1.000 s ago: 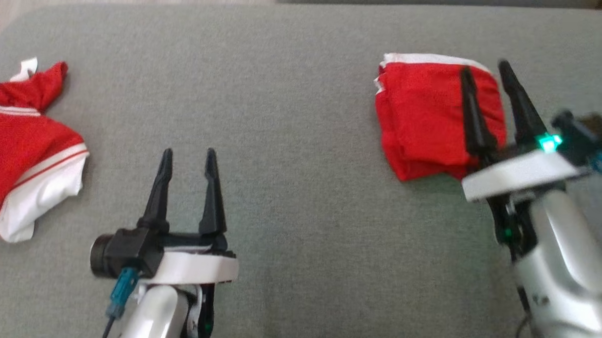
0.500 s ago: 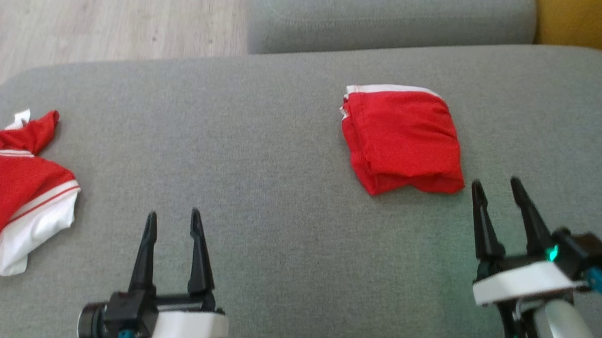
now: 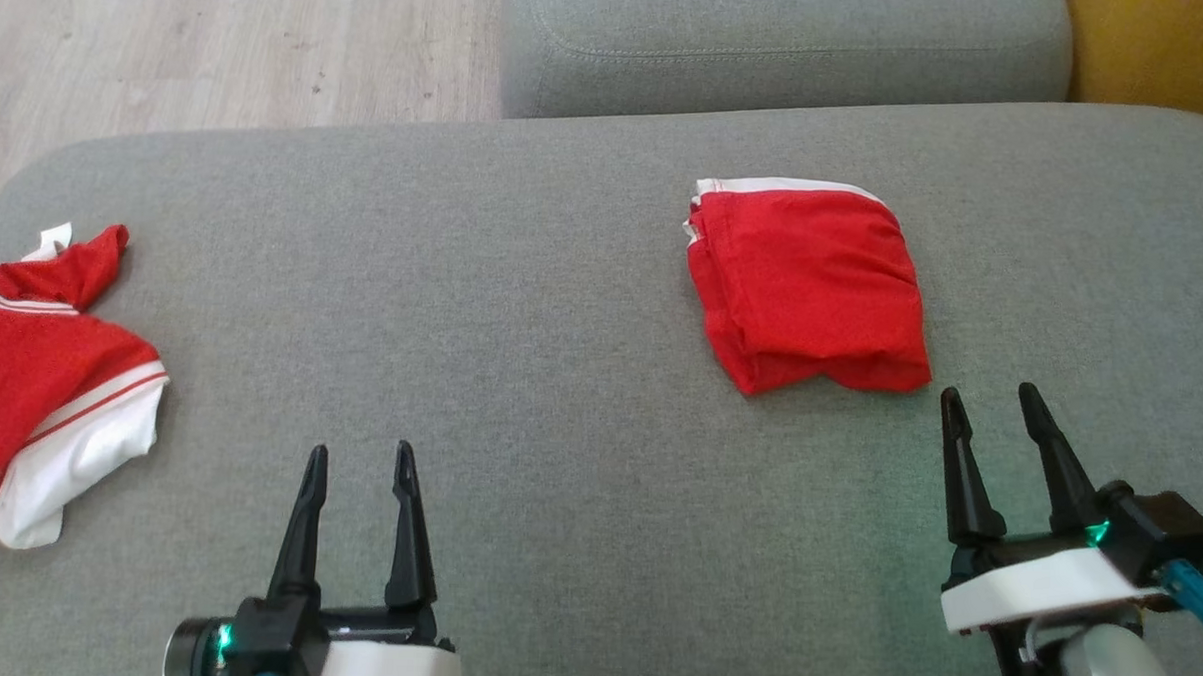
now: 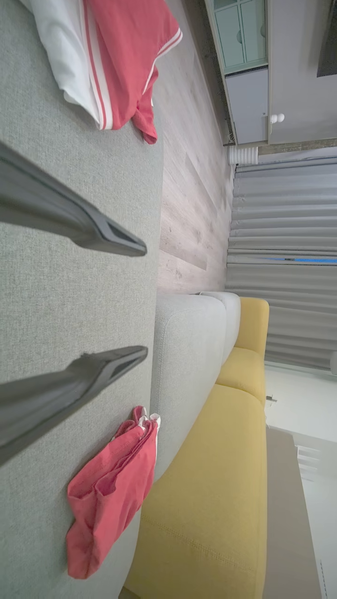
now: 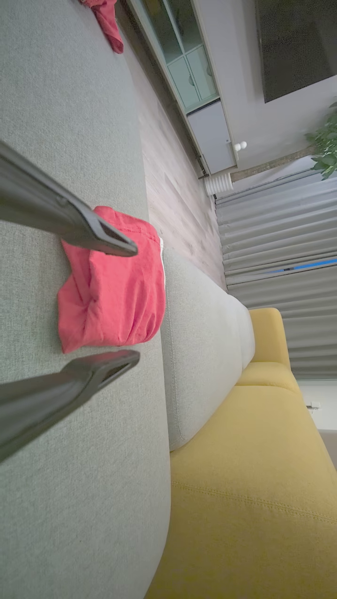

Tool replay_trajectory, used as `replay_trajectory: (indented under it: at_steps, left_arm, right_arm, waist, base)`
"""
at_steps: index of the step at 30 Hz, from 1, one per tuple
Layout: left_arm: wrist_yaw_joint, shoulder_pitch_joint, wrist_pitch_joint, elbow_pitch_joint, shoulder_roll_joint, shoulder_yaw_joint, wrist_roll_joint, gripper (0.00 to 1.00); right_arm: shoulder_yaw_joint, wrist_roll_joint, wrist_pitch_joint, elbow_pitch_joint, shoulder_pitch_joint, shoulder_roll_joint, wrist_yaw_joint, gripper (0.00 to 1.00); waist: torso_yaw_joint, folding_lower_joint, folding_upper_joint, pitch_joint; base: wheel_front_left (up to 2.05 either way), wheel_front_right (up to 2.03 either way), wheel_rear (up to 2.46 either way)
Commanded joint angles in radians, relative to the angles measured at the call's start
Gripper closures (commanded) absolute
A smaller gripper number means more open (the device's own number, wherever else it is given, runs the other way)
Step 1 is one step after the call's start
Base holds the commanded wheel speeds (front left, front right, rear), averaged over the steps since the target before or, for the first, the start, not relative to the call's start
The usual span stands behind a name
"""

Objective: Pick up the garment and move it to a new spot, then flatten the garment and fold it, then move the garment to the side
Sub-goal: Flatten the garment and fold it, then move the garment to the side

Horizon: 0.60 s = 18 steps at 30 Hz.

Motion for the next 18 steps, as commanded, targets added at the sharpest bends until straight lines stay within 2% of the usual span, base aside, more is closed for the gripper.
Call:
replay_trajectory:
  at_steps: [1, 18]
  left_arm:
    - [-0.003, -0.029, -0.005, -0.026, -0.001, 0.031, 0.011, 0.0]
    - [-0.016, -0.047, -0.005, -0.022, -0.001, 0.007, 0.03, 0.0]
  right_arm:
    - [0.016, -0.011, -0.012, -0.038, -0.005, 0.001, -0.001, 0.0]
    - [0.025, -0.009, -0.012, -0.04, 0.004, -0.02, -0.001, 0.0]
  waist:
    - [0.0, 0.0, -0.0001, 0.003]
    - [0.004, 0.0, -0.0001, 0.037]
  base:
    - [0.0, 0.0, 0.0]
    - [0.0, 0.0, 0.0]
